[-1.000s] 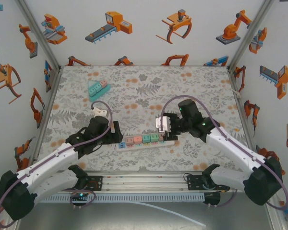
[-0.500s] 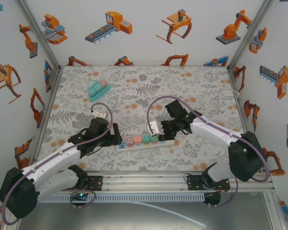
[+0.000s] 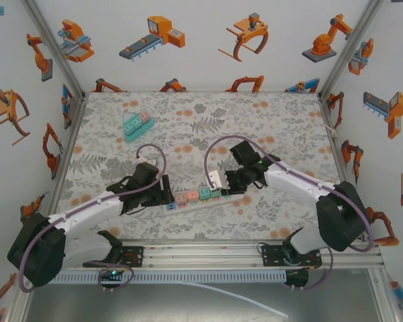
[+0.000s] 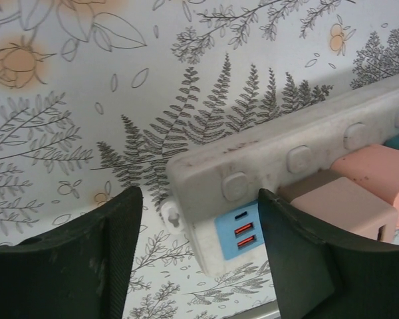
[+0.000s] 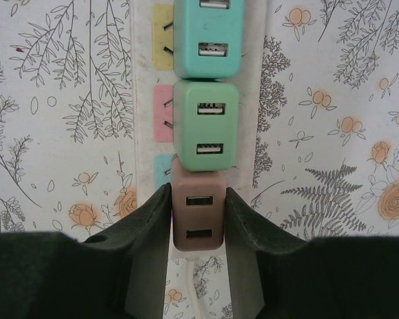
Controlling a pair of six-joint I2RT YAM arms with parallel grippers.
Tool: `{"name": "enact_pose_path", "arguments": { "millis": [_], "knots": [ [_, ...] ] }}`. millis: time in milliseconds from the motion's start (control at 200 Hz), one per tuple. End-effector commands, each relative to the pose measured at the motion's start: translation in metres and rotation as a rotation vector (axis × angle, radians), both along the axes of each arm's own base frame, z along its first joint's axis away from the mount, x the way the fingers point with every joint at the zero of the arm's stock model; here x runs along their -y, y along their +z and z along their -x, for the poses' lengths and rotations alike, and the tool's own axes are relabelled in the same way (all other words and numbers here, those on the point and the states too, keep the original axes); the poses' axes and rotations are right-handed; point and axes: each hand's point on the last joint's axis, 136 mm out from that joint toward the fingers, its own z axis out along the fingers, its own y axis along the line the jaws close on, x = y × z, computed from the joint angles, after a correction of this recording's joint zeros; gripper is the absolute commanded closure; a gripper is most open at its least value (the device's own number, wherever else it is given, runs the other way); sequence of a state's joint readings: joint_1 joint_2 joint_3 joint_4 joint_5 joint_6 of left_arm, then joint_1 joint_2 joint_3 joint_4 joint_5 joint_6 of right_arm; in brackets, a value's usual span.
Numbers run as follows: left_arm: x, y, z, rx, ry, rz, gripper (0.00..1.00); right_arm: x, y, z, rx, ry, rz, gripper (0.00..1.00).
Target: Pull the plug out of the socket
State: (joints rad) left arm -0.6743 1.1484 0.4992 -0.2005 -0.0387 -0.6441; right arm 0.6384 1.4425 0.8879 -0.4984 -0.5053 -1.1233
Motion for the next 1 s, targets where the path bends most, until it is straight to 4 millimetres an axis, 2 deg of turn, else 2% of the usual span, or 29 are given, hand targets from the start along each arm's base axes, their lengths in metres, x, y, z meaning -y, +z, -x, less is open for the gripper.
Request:
{"name": "enact_pose_path", "arguments": {
  "millis": [0,185,376,501,651,761,991],
  "knots": [
    [-0.003,-0.012,0.008,-0.057,-0.003,-0.023,0.39,-0.003,0.006,-0.004,0.033,0.015,0.001,0.72],
    [-0.006,-0.016,0.023,-0.107,-0.027,-0.026,0.43,-0.004,0.011,-0.002,0.036,0.018,-0.016,0.75],
    [-0.006,-0.025,0.038,-0.155,-0.057,-0.015,0.41,-0.011,0.024,-0.004,0.059,0.018,-0.062,0.79],
    [-0.014,-0.039,0.045,-0.207,-0.054,-0.094,0.39,-0.015,0.032,-0.006,0.073,0.013,-0.088,0.83],
    [-0.027,-0.051,0.044,-0.224,-0.025,-0.194,0.40,-0.020,0.045,-0.006,0.053,0.005,-0.121,0.86],
    [-0.029,-0.052,0.041,-0.211,-0.017,-0.222,0.41,-0.023,0.051,-0.007,0.035,-0.014,-0.128,0.88],
    [-0.031,-0.052,0.040,-0.203,-0.014,-0.262,0.41,-0.019,0.048,-0.007,-0.004,-0.045,-0.085,0.93]
  ]
}}
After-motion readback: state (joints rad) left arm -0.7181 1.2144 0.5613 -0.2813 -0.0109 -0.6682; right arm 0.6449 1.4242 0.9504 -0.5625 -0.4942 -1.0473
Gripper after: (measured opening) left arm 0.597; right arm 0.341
